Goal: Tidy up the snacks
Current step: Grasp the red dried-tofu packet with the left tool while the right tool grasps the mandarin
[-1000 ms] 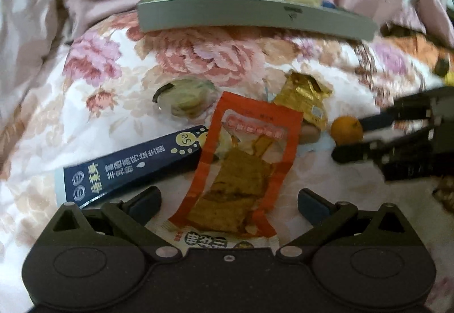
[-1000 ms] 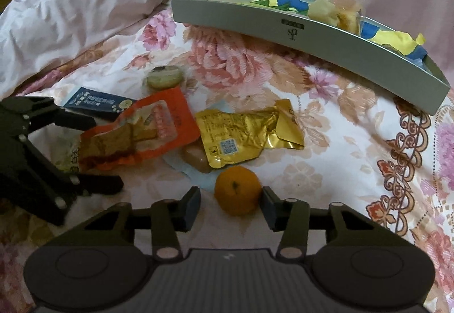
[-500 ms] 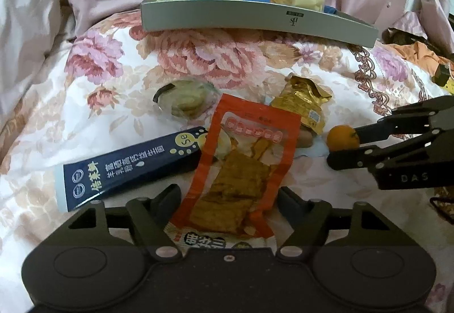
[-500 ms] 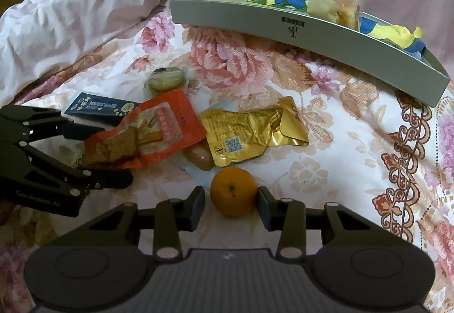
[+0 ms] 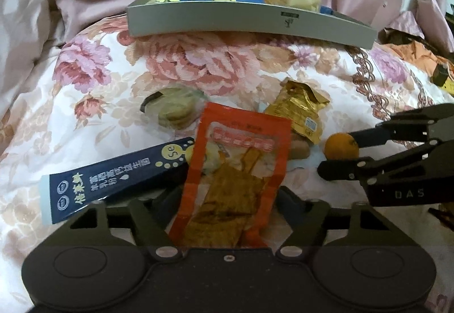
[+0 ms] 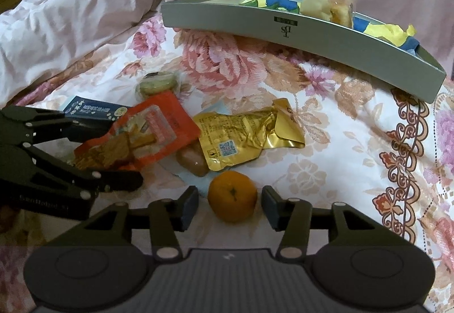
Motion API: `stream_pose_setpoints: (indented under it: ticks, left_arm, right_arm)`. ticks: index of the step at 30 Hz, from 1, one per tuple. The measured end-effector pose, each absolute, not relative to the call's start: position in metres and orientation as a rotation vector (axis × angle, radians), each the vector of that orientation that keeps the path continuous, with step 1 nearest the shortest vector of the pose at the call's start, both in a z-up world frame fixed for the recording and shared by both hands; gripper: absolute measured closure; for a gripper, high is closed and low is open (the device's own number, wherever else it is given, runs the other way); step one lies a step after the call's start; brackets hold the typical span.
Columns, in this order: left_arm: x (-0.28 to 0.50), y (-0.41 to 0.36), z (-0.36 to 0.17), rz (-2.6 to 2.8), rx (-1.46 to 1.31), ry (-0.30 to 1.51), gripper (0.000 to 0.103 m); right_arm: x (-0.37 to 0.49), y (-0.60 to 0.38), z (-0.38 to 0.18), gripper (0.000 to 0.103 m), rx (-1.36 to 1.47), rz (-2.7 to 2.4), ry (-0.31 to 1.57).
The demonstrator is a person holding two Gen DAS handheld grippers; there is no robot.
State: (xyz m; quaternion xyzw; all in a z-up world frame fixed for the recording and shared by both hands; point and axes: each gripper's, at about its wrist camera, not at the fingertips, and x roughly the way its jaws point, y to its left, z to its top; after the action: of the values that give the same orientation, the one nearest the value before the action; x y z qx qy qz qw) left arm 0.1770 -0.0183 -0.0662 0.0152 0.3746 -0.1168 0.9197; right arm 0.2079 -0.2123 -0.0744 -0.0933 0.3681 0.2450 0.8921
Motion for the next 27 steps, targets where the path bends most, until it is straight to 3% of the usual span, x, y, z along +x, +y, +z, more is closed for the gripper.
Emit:
stream_pose_setpoints:
  ticks: [2, 7, 20, 22, 27]
  left_arm:
    - [0.176, -0.017, -0.066, -0.237, 0.022, 0.771, 0.035]
    - [0.174, -0.022, -0.065, -0.219, 0.021, 0.770, 0.037]
    - [0.171, -0.041, -0.057, -0.166, -0.056, 0.783, 0.042]
    - [0.169, -0.043, -0.055, -0.154, -0.052, 0.778, 0.049]
    - [0.161, -0.048, -0.053, -0.150, -0.064, 0.785, 0.050]
  right_arm:
    - [0.208, -0.212, -0.074, 0.049, -0.192, 0.507, 0.766]
    - [0.202, -0.208, -0.074, 0.065, -0.208, 0.513, 0.754]
    - [0.188, -0.212, -0.069, 0.066, -0.191, 0.502, 0.752]
    - [0.187, -0.216, -0.065, 0.066, -0.179, 0.494, 0.740]
    - [0.182, -0.223, -0.057, 0.066, -0.159, 0.501, 0.700]
